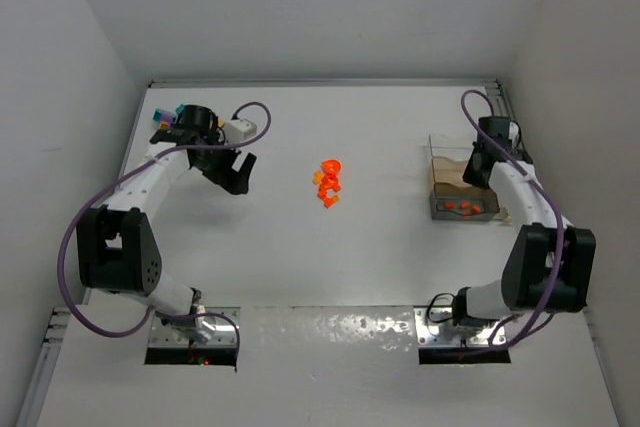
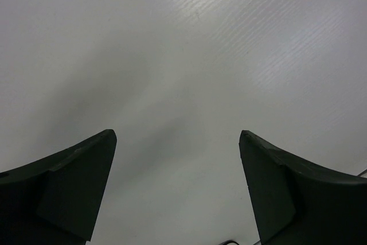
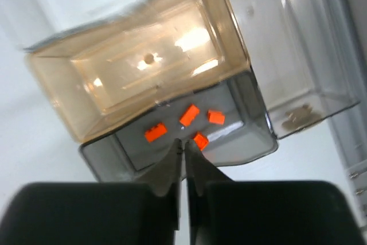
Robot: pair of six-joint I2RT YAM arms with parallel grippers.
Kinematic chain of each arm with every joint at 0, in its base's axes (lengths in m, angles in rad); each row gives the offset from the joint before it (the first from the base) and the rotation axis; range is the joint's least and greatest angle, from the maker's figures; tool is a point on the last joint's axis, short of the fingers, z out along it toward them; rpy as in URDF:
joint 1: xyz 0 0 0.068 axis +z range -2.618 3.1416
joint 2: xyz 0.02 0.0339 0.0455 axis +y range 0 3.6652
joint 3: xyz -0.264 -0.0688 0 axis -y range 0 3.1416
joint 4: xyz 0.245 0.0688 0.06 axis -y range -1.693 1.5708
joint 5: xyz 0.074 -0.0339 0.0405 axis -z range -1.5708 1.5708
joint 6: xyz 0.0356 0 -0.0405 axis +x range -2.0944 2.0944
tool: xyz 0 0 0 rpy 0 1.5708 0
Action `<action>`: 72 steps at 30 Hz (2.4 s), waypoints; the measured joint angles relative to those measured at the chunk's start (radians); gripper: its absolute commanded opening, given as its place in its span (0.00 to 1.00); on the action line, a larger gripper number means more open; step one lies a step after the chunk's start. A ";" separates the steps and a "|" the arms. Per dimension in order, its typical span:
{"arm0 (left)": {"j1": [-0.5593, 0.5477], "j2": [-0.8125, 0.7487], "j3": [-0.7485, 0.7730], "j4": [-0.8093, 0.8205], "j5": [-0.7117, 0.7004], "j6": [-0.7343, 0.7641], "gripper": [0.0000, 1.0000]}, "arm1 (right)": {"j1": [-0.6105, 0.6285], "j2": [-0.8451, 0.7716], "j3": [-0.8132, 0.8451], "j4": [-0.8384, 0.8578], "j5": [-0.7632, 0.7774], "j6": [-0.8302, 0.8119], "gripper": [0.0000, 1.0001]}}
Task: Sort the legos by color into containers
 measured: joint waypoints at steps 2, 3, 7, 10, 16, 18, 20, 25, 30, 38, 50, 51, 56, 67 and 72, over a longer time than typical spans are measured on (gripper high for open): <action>0.000 0.002 0.000 0.002 -0.006 -0.001 0.87 | 0.058 -0.021 0.044 0.000 0.026 -0.063 0.07; 0.000 0.003 0.000 0.002 -0.013 -0.003 0.88 | 0.097 -0.023 0.068 0.006 0.031 -0.096 0.18; 0.000 0.005 0.002 -0.003 -0.064 -0.019 0.98 | 0.333 0.001 0.178 0.036 0.005 -0.230 0.76; 0.000 0.006 0.021 -0.003 -0.174 -0.056 1.00 | 0.481 0.077 0.258 0.060 -0.088 -0.284 0.33; 0.004 0.006 0.065 0.061 -0.531 -0.189 0.96 | 0.599 0.297 0.343 0.075 -0.196 -0.235 0.36; 0.015 0.008 0.076 0.075 -0.602 -0.226 0.80 | 0.621 0.358 0.352 0.074 -0.196 -0.205 0.46; 0.029 0.022 0.090 0.080 -0.644 -0.261 0.79 | 0.646 0.404 0.354 0.069 -0.190 -0.185 0.39; 0.058 0.108 0.119 0.085 -0.682 -0.337 0.85 | 0.705 0.476 0.363 0.063 -0.208 -0.144 0.33; 0.061 0.143 0.119 0.086 -0.723 -0.375 0.86 | 0.751 0.493 0.363 0.077 -0.228 -0.131 0.34; 0.061 0.143 0.119 0.091 -0.747 -0.389 0.87 | 0.763 0.578 0.382 0.089 -0.250 -0.135 0.33; 0.061 0.139 0.119 0.097 -0.764 -0.389 0.87 | 0.763 0.610 0.407 0.105 -0.239 -0.130 0.26; 0.061 0.138 0.119 0.097 -0.764 -0.389 0.87 | 0.763 0.610 0.406 0.109 -0.239 -0.130 0.26; 0.061 0.135 0.119 0.097 -0.767 -0.389 0.87 | 0.763 0.612 0.406 0.108 -0.239 -0.131 0.17; 0.062 0.124 0.118 0.098 -0.771 -0.389 0.88 | 0.763 0.615 0.412 0.098 -0.229 -0.128 0.00; 0.062 0.123 0.118 0.098 -0.772 -0.389 0.88 | 0.732 0.523 0.356 0.058 -0.212 -0.121 0.00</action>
